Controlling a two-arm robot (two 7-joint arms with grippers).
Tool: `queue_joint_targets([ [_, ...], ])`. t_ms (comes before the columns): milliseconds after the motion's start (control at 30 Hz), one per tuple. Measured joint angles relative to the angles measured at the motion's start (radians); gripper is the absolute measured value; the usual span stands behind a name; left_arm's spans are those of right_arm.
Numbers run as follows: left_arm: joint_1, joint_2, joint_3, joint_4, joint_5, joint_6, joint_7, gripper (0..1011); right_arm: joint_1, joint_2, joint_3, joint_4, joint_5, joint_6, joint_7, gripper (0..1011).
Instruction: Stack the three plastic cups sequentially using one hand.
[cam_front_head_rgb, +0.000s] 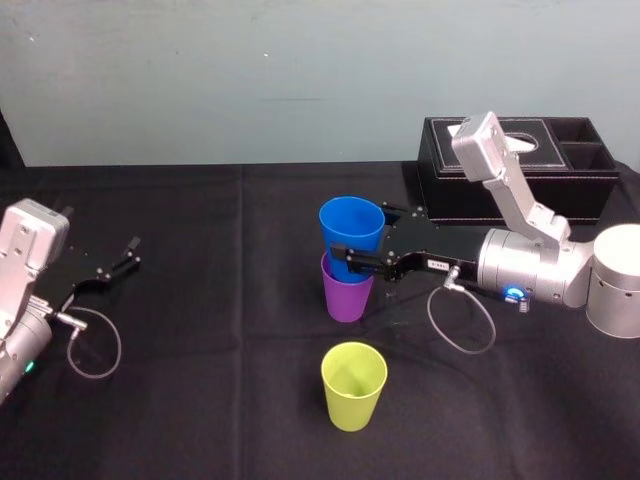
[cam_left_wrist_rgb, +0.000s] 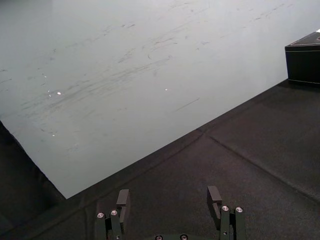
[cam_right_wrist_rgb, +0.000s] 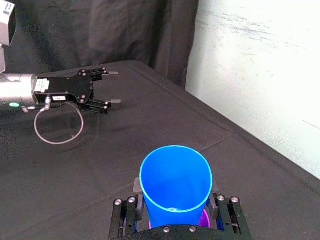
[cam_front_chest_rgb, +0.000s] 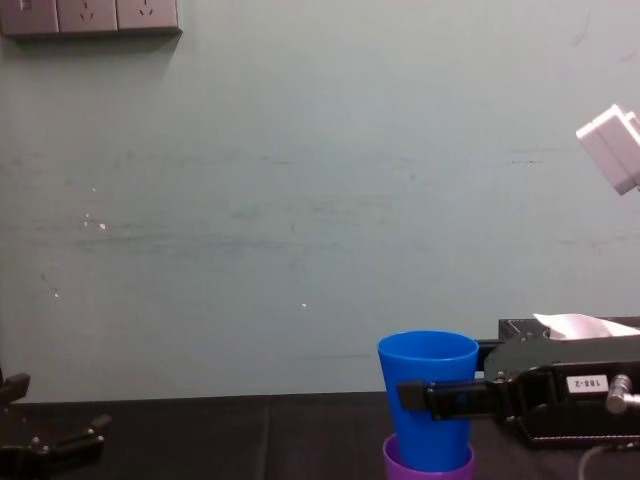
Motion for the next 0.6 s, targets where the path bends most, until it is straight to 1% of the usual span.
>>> queue_joint_targets([
  [300, 0.0, 0.0, 0.0, 0.0, 0.0, 0.0, 0.0, 1011, 0.0, -0.006, 0.0, 0.017, -0.002, -0.008, 0.003, 723],
  [600, 0.0, 0.0, 0.0, 0.0, 0.0, 0.0, 0.0, 1011, 0.003, -0.019, 0.0, 0.05, -0.008, -0.027, 0.011, 723],
])
